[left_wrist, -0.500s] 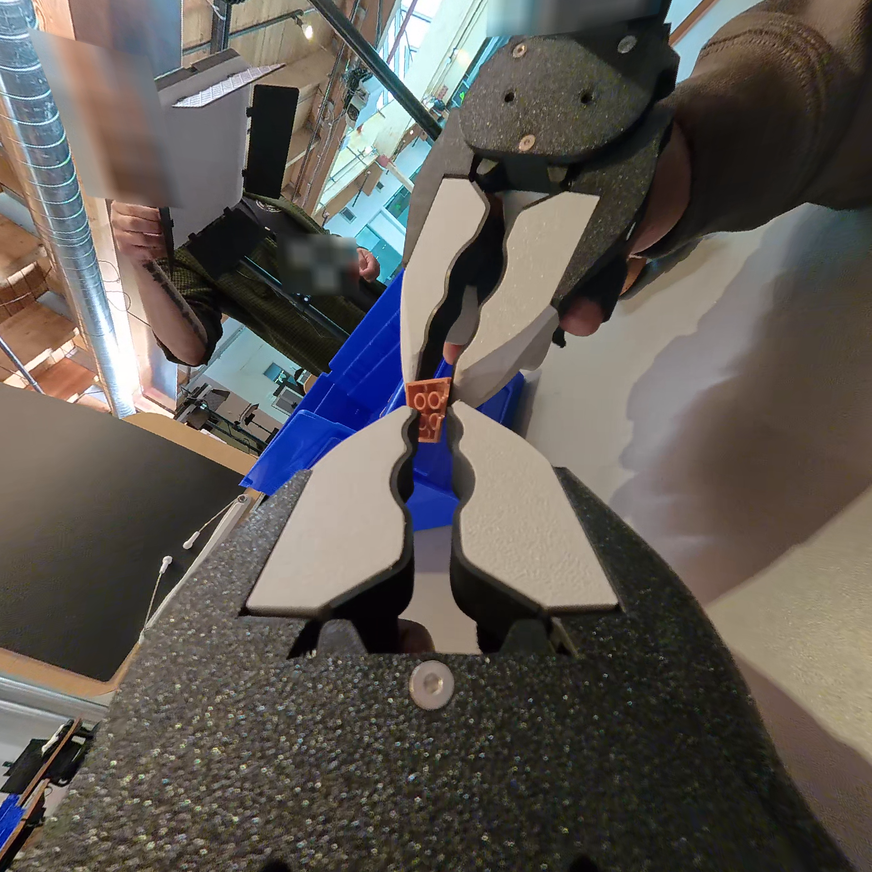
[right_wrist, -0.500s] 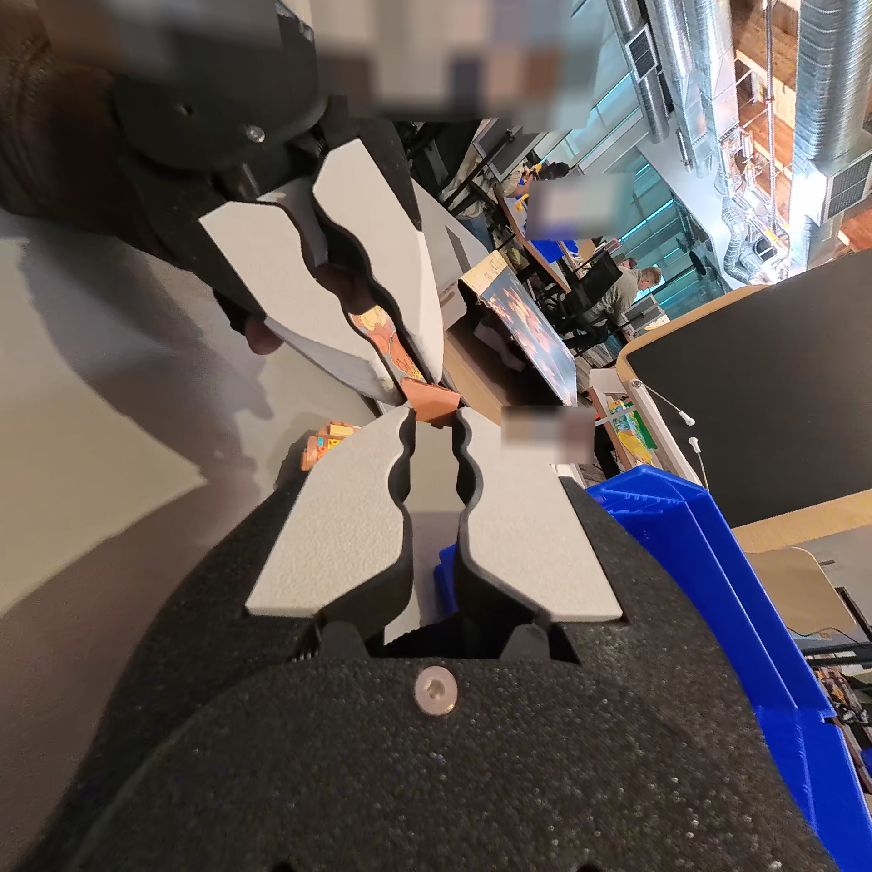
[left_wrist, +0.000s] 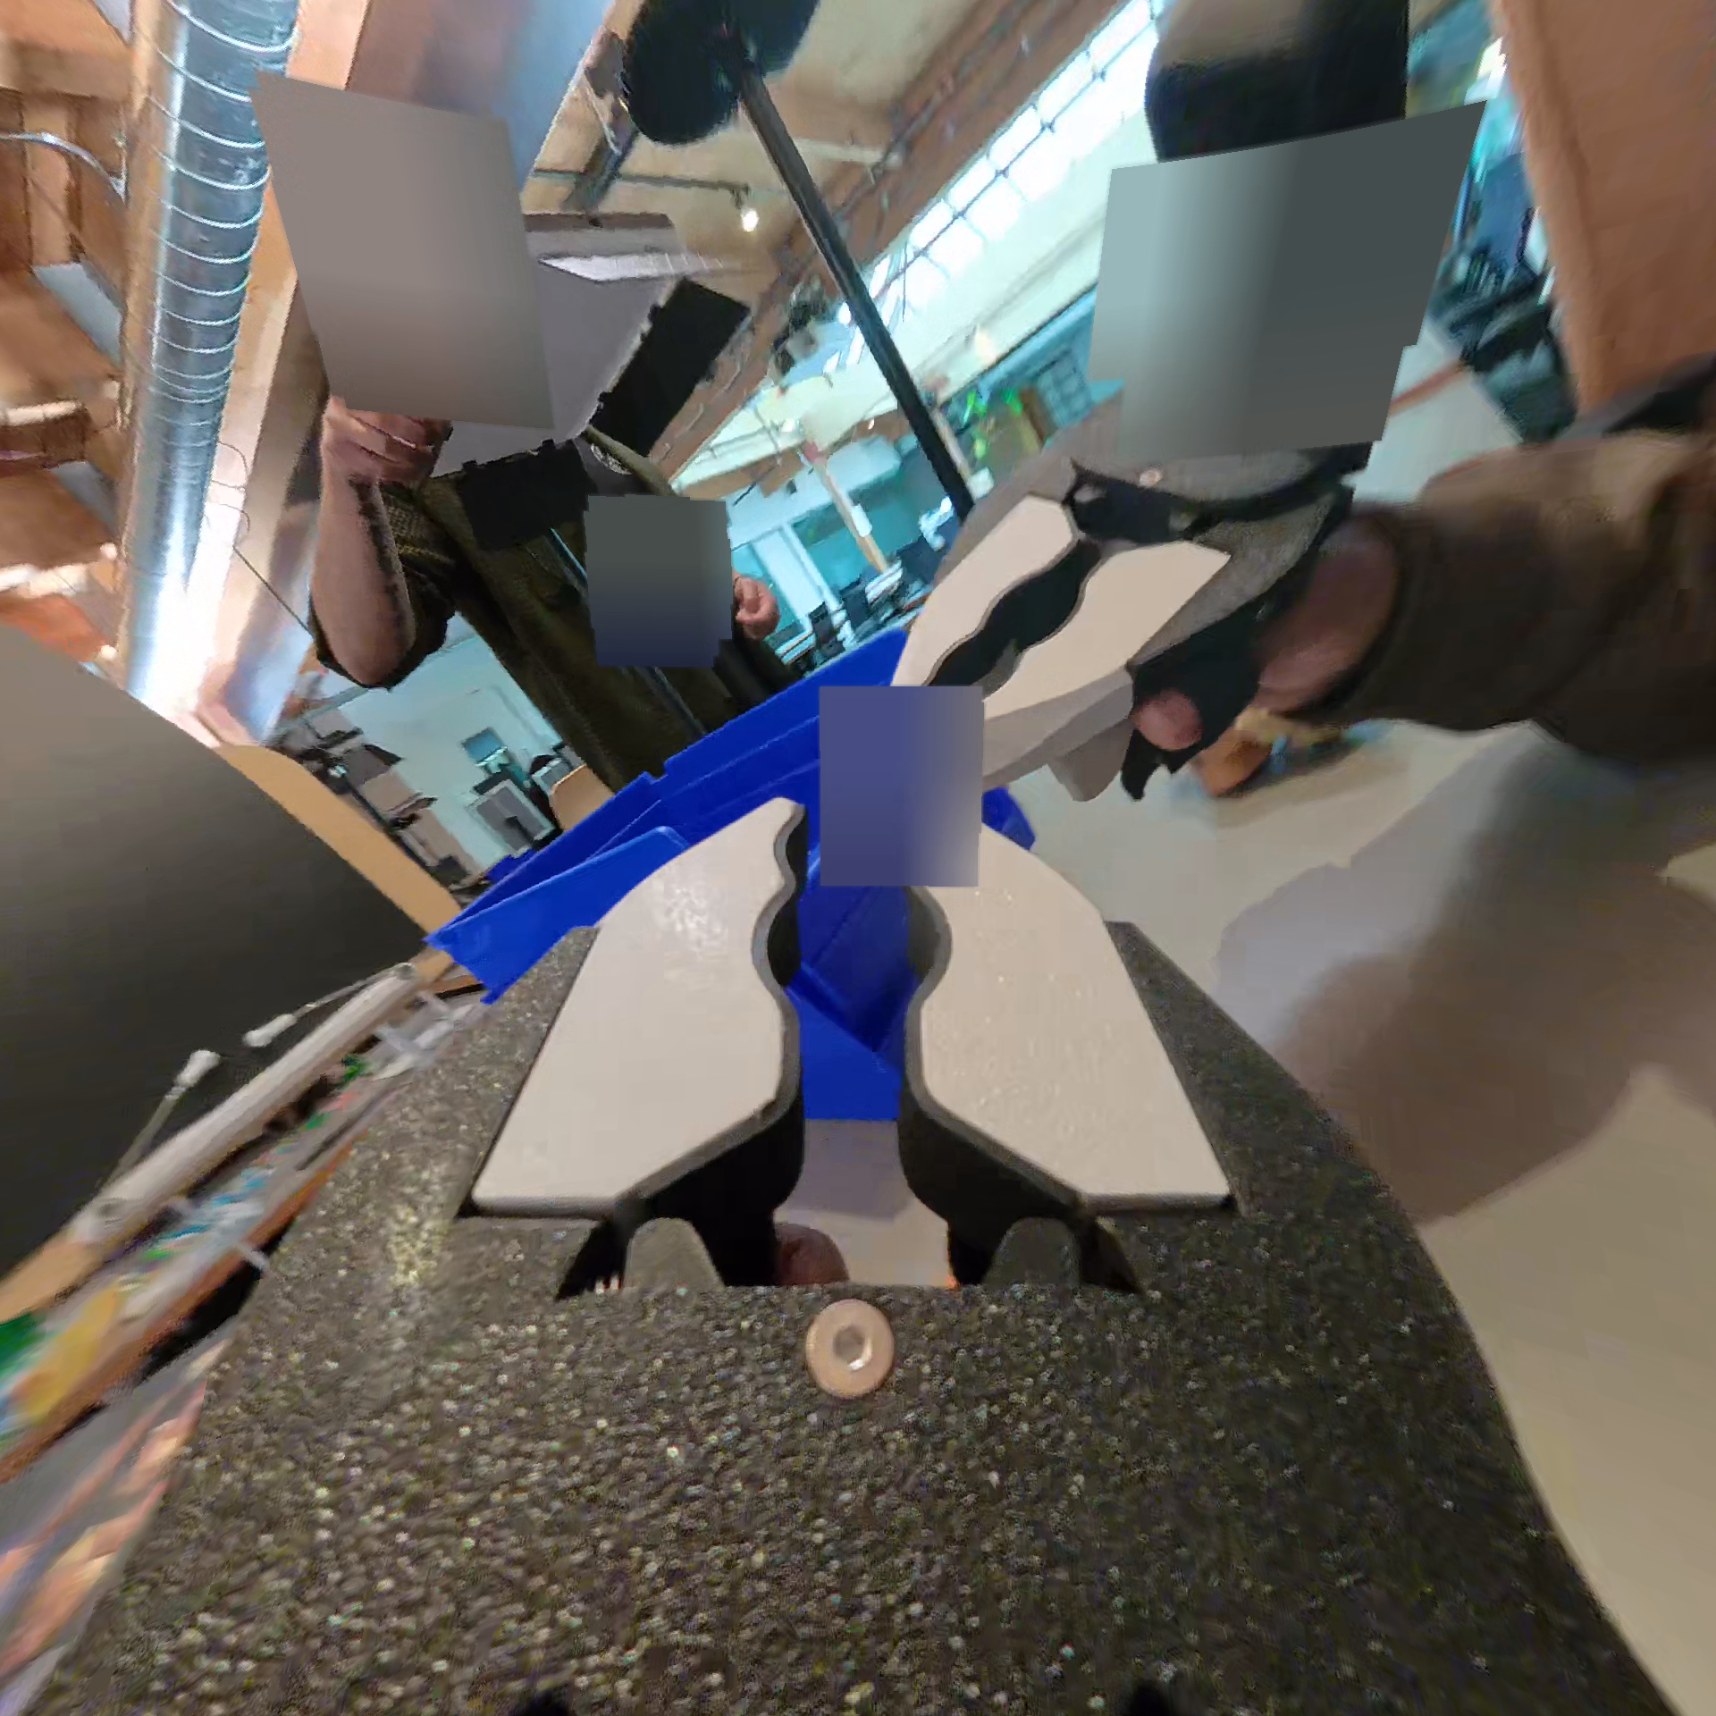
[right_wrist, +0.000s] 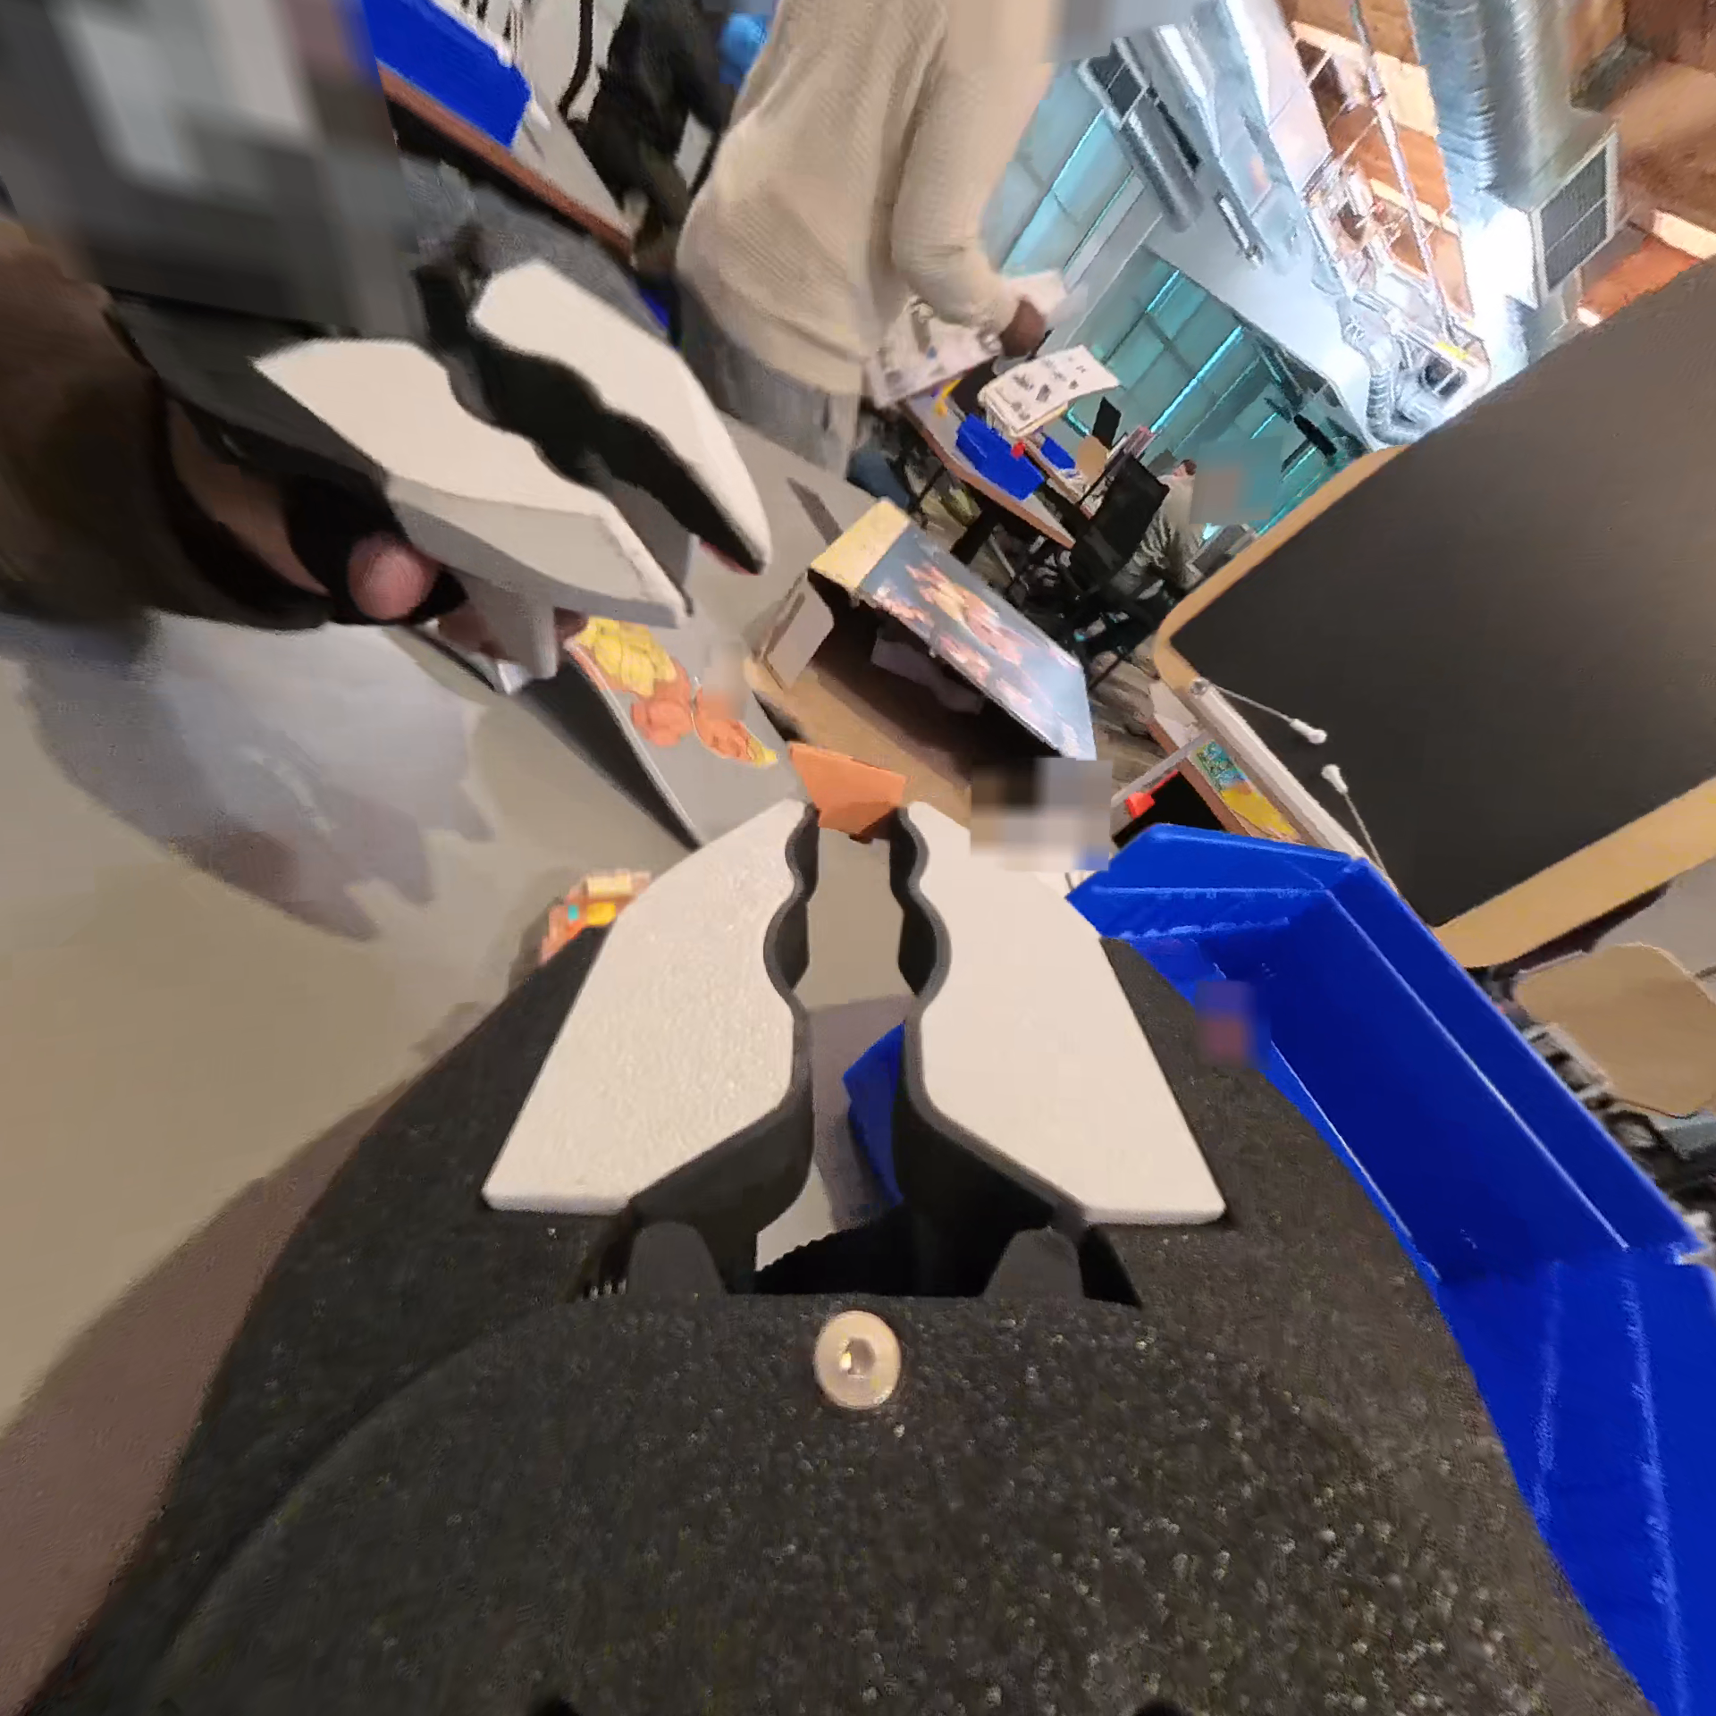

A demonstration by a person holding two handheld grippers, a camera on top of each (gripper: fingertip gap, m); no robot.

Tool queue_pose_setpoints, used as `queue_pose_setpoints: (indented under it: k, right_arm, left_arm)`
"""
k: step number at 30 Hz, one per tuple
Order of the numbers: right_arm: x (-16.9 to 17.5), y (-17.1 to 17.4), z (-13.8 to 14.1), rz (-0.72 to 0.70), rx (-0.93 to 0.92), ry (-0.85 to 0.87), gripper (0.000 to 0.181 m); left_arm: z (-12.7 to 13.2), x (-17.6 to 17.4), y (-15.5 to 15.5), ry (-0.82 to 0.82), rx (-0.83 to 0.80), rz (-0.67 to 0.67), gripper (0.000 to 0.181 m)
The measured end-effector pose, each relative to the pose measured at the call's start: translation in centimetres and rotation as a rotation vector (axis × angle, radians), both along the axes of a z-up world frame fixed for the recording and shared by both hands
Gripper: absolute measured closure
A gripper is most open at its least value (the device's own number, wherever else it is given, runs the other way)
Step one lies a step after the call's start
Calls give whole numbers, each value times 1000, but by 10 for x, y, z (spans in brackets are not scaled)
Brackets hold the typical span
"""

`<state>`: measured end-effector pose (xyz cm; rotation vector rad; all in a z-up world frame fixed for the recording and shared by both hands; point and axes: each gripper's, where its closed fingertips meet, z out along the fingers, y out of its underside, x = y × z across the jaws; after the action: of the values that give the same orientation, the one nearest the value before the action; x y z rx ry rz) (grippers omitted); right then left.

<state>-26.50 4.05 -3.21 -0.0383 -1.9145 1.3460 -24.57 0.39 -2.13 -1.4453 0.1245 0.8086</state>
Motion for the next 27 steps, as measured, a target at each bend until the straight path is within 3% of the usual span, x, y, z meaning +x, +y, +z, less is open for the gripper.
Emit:
queue_pose_setpoints:
  k: [4, 7, 27]
  right_arm:
    - [2, -16, -21, -7, 133, 42, 166]
    - [4, -22, -27, -7, 164, 48, 166]
    - [5, -22, -11, -78, 147, 138, 166]
  left_arm:
    - [-17, 2, 12, 111, -123, 53, 163]
    - [-22, 5, 15, 108, -137, 42, 163]
    - [-5, 5, 15, 60, -38, 29, 165]
